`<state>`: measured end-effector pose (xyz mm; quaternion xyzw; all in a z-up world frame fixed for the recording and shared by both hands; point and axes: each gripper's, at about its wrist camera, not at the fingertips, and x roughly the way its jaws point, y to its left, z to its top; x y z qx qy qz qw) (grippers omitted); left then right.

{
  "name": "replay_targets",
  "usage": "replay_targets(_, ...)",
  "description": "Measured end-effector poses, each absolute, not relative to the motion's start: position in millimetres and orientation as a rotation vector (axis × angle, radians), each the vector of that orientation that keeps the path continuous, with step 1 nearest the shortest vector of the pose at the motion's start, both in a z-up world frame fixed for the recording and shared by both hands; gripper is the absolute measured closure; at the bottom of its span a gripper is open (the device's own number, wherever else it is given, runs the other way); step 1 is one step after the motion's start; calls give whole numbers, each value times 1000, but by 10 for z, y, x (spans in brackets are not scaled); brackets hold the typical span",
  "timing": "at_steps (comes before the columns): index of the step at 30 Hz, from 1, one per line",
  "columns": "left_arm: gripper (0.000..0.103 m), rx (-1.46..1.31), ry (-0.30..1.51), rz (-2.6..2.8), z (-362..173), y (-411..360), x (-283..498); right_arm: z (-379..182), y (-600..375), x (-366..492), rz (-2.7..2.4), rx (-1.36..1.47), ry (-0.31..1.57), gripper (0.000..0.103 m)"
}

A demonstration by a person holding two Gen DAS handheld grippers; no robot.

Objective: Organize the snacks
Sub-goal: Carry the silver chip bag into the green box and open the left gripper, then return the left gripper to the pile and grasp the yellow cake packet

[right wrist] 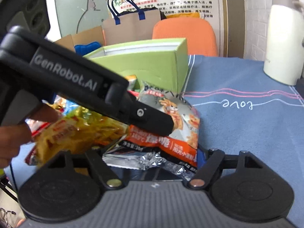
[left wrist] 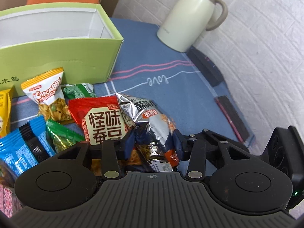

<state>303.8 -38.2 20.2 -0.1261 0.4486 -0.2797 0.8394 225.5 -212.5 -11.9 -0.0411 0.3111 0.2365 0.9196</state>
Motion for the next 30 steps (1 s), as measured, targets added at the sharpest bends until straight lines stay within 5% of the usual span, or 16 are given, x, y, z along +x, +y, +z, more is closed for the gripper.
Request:
replay_targets(12,76,-239,673,-518,1148,221,3449,709,-1412,3011,519,-210,421,26)
replay_targets(19,73,-249,701,-416,975,366,4352,535,-1202,3920,545,-210,504,26)
replay_targets(23,40,-257,740,-353,754,515,4558,479,-1210,4074,513,-190,502,21)
replay_targets(25,40,-243,717,-339,748,568,4494,525,-1320,3917,511,-163,463,12)
replay_targets(30,30,-251,661,-348,839,726,4056,600,-1533,3376,497,-146,416,9)
